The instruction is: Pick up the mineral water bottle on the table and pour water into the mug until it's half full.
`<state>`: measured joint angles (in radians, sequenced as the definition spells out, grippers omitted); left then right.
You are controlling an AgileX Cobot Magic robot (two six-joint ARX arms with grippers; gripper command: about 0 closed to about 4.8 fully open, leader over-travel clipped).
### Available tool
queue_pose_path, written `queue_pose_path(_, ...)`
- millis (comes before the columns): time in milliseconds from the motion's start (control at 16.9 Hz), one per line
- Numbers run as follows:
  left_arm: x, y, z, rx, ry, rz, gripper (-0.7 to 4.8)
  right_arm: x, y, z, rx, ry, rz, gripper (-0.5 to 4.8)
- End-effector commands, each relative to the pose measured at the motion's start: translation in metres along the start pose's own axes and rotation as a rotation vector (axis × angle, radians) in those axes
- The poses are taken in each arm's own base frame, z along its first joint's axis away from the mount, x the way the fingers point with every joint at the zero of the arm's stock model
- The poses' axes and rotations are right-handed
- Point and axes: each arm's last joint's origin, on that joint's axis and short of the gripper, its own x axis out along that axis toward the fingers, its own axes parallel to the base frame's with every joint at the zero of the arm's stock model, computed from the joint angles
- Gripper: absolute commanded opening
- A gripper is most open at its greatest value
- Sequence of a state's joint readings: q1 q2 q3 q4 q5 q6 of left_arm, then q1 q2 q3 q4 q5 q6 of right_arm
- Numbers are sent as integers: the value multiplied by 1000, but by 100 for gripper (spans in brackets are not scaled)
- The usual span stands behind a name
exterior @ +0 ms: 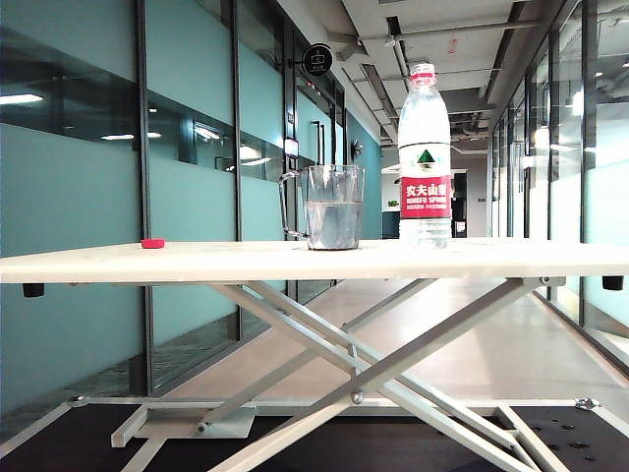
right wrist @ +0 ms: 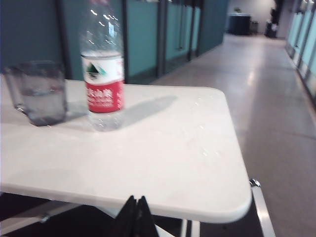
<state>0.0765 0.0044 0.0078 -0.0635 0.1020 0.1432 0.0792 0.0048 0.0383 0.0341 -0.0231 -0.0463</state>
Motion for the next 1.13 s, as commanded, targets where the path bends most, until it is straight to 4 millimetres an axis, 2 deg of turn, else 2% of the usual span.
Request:
queue_pose_path(59,0,3,4,-4,-24,89,-5,-1,-4,3,-11,-29,-59,-6)
queue_pose_path(355,-2,5,16,-39,-159,96,-5,-1,-10,5,-7,-48,-117,-6)
queue_pose_path(1126,-1,4,14,-40,-131,93,-5,-1,-10,4,-8,-43,-117,-5)
